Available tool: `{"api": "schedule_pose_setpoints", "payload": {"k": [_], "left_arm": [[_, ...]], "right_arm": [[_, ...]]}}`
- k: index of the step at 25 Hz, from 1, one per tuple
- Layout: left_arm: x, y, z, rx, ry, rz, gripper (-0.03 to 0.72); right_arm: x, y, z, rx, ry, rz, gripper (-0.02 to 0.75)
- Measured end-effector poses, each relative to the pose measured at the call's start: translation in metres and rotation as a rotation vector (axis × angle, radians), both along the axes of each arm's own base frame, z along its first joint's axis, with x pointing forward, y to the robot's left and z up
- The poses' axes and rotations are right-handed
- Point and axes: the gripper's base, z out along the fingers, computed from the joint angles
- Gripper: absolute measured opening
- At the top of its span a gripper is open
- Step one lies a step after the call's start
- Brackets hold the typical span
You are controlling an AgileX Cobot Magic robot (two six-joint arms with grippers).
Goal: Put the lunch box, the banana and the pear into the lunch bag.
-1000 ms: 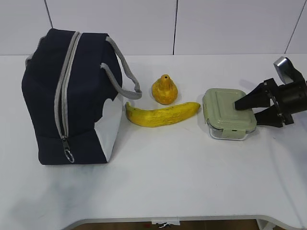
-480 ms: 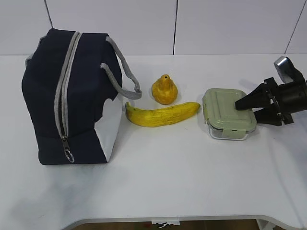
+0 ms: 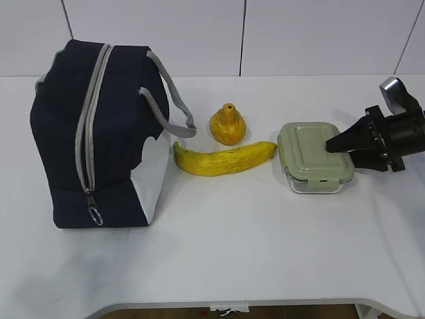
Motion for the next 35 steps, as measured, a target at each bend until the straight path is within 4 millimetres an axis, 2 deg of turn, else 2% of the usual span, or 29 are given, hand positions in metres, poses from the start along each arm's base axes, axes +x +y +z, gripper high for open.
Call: {"api": "schedule_pose_setpoints", "payload": {"k": [15, 25, 31, 35], "left_arm": [[0.0, 0.0, 0.0, 0.0, 0.0, 0.0, 0.24], [0.0, 0.0, 0.0, 0.0, 0.0, 0.0, 0.24], [0.0, -0.001, 0.0, -0.009, 0.0, -0.006, 0.239], [0.0, -0.007, 0.002, -0.085, 0.009, -0.045, 0.239]], "right_arm": [[0.0, 0.0, 0.0, 0.003, 0.004, -0.001, 0.375], [0.0, 0.0, 0.001, 0.091, 0.205, -0.141, 0.372], [-0.003, 0.0, 0.02, 0.045, 0.203, -0.156, 0.372], [-0.007, 0.001, 0.05, 0.025, 0.147, -0.166, 0.372]]}}
